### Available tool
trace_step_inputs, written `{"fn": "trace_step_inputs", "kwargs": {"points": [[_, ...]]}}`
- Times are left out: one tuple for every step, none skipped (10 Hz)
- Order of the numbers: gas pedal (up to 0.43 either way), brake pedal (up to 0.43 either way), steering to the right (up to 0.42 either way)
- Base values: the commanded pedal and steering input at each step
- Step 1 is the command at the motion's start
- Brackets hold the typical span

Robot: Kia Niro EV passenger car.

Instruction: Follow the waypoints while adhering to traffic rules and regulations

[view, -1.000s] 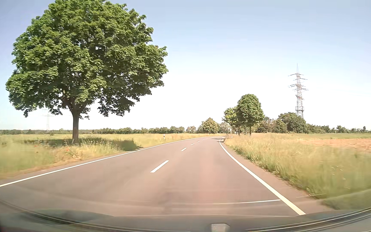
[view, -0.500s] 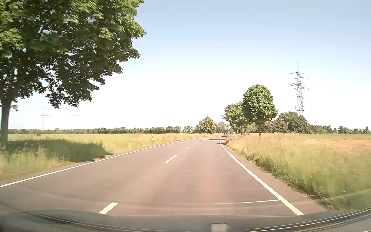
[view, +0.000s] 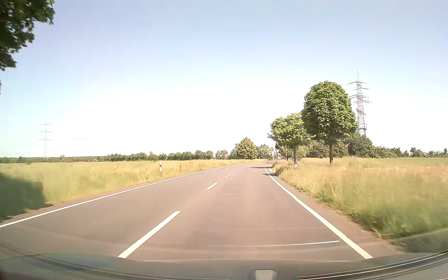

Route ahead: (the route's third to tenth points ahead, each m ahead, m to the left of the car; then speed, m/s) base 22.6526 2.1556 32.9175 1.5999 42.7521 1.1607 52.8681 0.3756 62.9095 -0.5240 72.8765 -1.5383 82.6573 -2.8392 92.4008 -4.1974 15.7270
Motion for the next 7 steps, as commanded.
{"fn": "trace_step_inputs", "kwargs": {"points": [[0.067,0.030,0.010],[0.067,0.030,0.010],[0.067,0.030,0.010],[0.067,0.030,0.010],[0.067,0.030,0.010],[0.067,0.030,0.010],[0.087,0.030,0.010]]}}
